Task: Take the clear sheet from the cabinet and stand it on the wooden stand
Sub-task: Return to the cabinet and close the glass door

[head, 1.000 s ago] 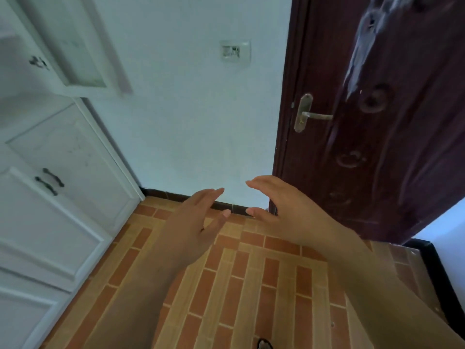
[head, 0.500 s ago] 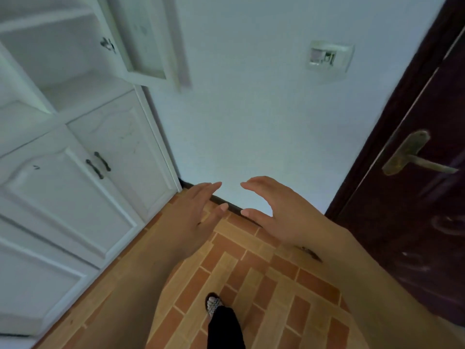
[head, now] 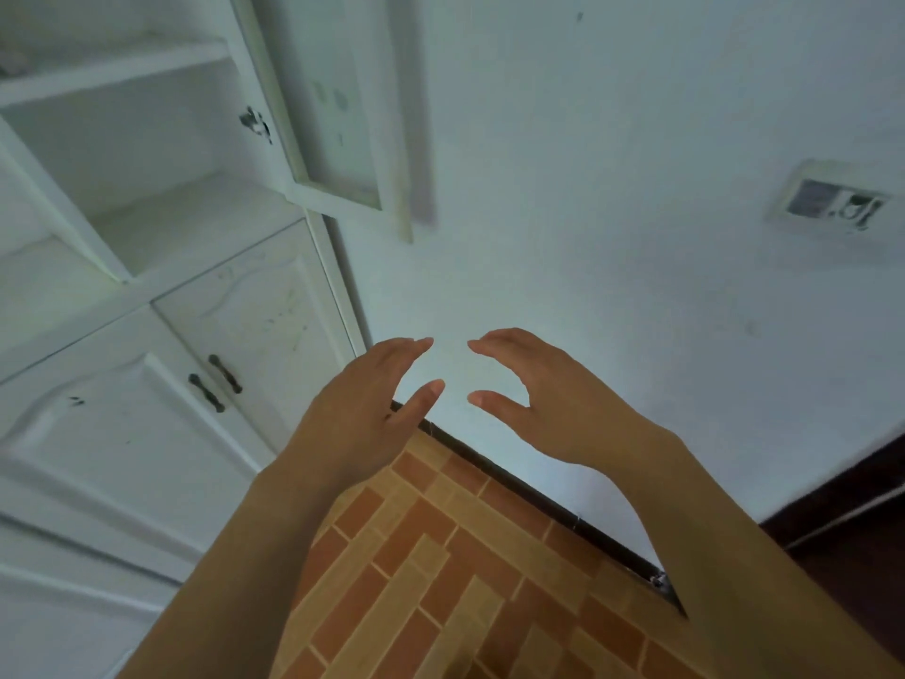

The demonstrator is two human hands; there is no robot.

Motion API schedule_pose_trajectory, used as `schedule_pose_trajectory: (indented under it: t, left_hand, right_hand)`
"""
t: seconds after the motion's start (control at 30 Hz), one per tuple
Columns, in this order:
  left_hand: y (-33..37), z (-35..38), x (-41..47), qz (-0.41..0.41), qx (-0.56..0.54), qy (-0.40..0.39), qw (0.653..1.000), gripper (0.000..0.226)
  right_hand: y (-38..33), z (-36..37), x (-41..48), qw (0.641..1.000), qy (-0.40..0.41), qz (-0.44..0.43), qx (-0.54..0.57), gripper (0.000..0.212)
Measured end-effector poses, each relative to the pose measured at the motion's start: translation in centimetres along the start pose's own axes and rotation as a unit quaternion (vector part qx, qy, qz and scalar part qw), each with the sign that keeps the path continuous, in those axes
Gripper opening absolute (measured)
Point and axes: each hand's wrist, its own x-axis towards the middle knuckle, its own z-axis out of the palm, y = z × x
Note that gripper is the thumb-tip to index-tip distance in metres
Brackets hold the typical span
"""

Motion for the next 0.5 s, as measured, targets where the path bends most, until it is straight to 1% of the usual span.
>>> schedule_pose_trajectory:
  t: [0.17, 0.33, 0.5]
  left_hand:
    - [-1.9, -2.0, 4.5, -0.009, -0.005, 0.014, 1.000, 0.067]
    - [-3.5, -4.6, 9.2, -0.032, 0.011, 0.035, 0.999, 0.063]
    - [-5.1, -6.8, 14.9, -0.039, 0.020, 0.064, 0.997, 0.064]
  right_hand:
    - [0.6, -0.5, 5.7, 1.000, 0.002, -0.025, -0.004, 0.051]
    - [1.2, -1.3, 11.9, 0.999, 0.006, -0.049, -0.010, 0.051]
    - [2.2, -3.1, 19.0, 0.996, 0.033, -0.080, 0.000, 0.051]
